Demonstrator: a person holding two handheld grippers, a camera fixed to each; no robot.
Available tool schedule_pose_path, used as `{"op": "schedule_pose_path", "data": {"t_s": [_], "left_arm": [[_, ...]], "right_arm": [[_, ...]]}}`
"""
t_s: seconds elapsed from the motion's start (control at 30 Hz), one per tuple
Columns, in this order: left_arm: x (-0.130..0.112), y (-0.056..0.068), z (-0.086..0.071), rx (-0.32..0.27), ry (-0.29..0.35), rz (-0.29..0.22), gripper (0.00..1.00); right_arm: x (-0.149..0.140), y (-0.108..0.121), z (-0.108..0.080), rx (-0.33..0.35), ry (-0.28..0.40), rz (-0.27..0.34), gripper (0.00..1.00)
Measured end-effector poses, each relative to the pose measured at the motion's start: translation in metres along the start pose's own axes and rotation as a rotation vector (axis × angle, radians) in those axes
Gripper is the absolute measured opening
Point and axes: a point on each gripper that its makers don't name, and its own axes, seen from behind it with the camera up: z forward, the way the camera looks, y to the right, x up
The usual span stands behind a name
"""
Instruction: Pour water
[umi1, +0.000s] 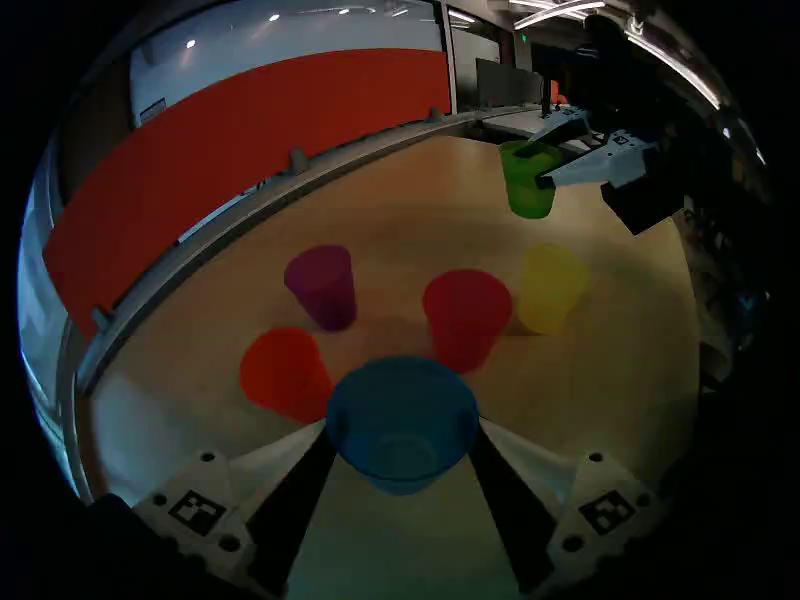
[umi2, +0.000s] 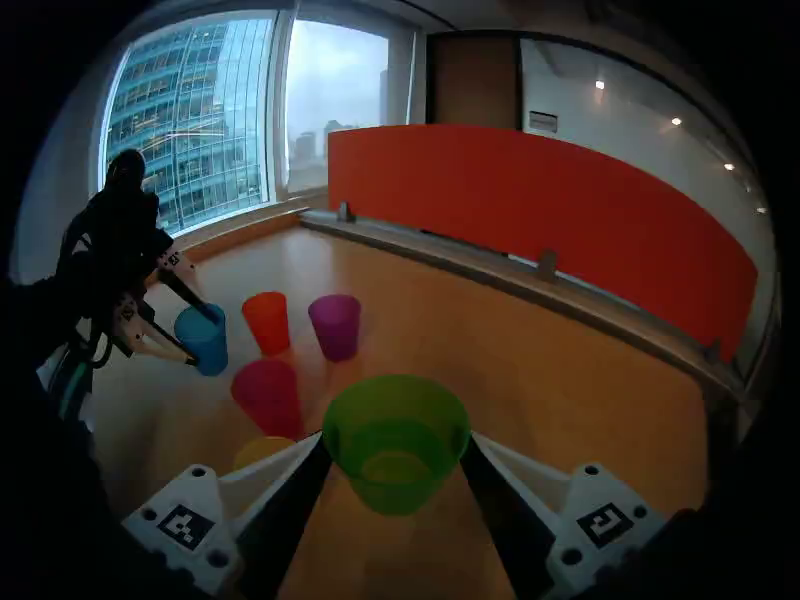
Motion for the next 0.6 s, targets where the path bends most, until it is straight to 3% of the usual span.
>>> {"op": "schedule_pose_path", "data": {"t_s": [0.6], "left_arm": [[-0.015,0.002,0.022,-0.047,-0.015,-0.037,0.87]], "right_arm": [[-0.033,0.008,0.024,-0.008,-0.073,0.012,0.9]]}}
